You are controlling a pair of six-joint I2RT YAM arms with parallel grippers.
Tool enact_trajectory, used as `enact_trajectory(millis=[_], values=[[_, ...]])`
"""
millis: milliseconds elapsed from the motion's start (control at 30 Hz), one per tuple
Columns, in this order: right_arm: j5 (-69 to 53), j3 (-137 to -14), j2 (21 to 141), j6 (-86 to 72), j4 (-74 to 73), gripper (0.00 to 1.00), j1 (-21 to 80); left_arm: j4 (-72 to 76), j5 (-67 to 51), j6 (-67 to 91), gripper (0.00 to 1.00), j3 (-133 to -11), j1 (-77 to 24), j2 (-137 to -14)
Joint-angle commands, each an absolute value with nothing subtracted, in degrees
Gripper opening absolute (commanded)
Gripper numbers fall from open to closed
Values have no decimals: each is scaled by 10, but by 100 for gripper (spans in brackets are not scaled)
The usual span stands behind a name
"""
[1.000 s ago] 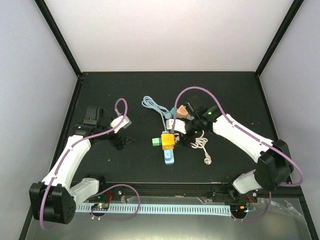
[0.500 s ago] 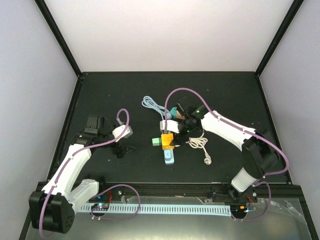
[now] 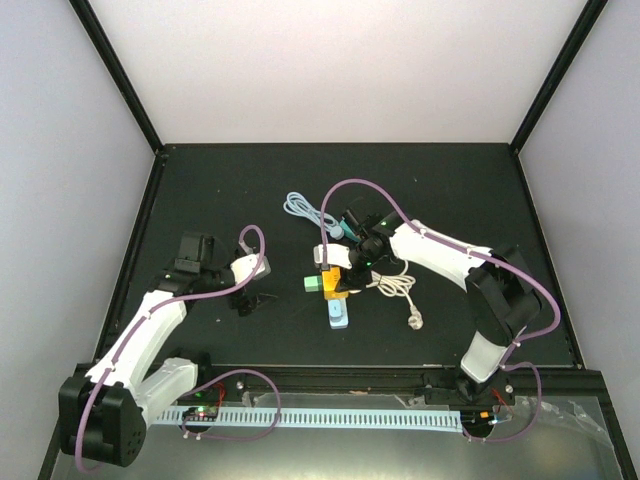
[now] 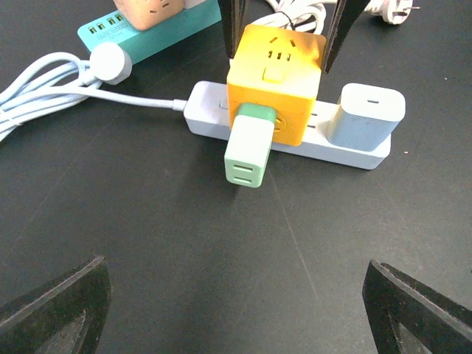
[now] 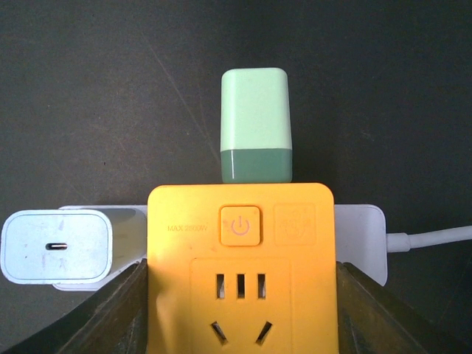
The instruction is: Pull the plug off the socket
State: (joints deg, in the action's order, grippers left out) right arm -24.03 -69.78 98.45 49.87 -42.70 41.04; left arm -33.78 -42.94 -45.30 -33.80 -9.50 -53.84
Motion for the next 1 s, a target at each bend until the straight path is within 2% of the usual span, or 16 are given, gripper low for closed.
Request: enact_trajectory(millis=[0, 133, 433, 733, 967], values=[[-226, -703, 999, 509, -402, 54, 423, -306, -457, -483, 94, -337, -107, -555], [-238, -704, 999, 501, -389, 41, 435, -306, -468, -502, 93, -334, -111, -563], [-284, -739, 1026, 483, -379, 26, 452, -291, -473, -527, 91, -323, -111, -583], [-286, -730, 1037, 463, -358, 19, 474, -250, -488, -516, 87, -331, -131, -638], [-281, -723, 1041, 454, -353, 16, 474, -209, -456, -515, 80, -319, -169, -689]])
